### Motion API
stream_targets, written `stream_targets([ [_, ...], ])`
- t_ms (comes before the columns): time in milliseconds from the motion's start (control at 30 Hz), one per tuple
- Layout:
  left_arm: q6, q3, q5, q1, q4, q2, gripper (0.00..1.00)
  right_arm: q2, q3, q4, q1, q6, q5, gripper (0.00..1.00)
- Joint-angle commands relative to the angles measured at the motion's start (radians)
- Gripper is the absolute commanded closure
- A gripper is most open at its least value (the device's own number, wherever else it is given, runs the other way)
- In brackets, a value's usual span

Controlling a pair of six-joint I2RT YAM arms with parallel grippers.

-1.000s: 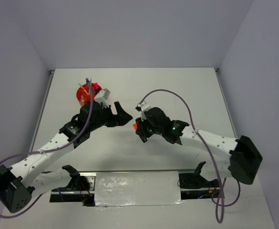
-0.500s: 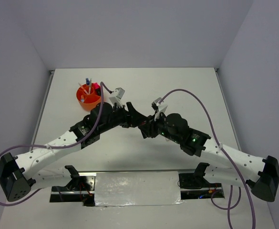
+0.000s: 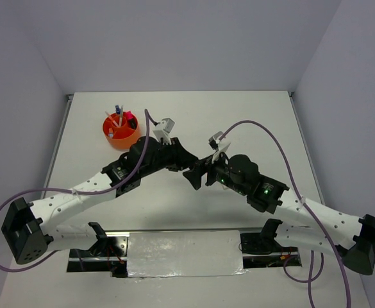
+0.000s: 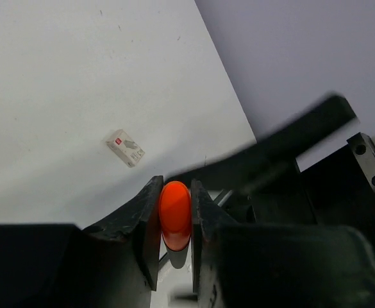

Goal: Sort the stationery into containers
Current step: Pick up the pen from the center of the board, then place the pen in the storage box.

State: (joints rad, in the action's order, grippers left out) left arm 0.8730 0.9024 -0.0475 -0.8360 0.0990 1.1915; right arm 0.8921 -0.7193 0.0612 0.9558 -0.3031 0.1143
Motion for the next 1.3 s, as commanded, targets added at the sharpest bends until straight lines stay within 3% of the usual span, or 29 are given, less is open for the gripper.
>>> stream_targets([
  [0, -0.09, 0.067, 0.041, -0.005, 0.001, -0.02, 1.0, -0.027, 0.015, -0.058, 0.006, 0.007, -0.002, 0.01],
  [133, -0.233, 0.219, 0.269, 0.029, -0.164, 0.017, 1.0, -0.103, 0.07, -0.034, 0.001, -0.017, 0.086, 0.0],
  [267, -0.33, 0.334, 0.459, 0.148, -0.235, 0.086, 1.0, -0.218, 0.095, 0.037, -0.012, -0.031, 0.174, 0.0],
  [400, -0.425, 0.377, 0.466, 0.271, -0.177, 0.143, 1.0, -0.28, 0.116, 0.069, -0.034, -0.022, 0.186, 0.0],
  [600, -0.575, 0.366, 0.647, 0.38, 0.023, 0.261, 1.0, -0.272, 0.112, 0.104, -0.052, -0.013, 0.176, 0.0],
  [800, -0.735, 0.274, 0.692, 0.417, 0.286, 0.306, 1.0, -0.285, 0.135, 0.112, -0.055, -0.001, 0.157, 0.0],
  [1000, -0.776, 0.259, 0.716, 0.466, 0.363, 0.388, 1.0, -0.275, 0.133, 0.134, -0.057, 0.01, 0.133, 0.0],
  [1267, -0.776, 0.239, 0.647, 0.511, 0.421, 0.462, 0.96, -0.275, 0.115, 0.17, -0.058, 0.021, 0.119, 0.0],
])
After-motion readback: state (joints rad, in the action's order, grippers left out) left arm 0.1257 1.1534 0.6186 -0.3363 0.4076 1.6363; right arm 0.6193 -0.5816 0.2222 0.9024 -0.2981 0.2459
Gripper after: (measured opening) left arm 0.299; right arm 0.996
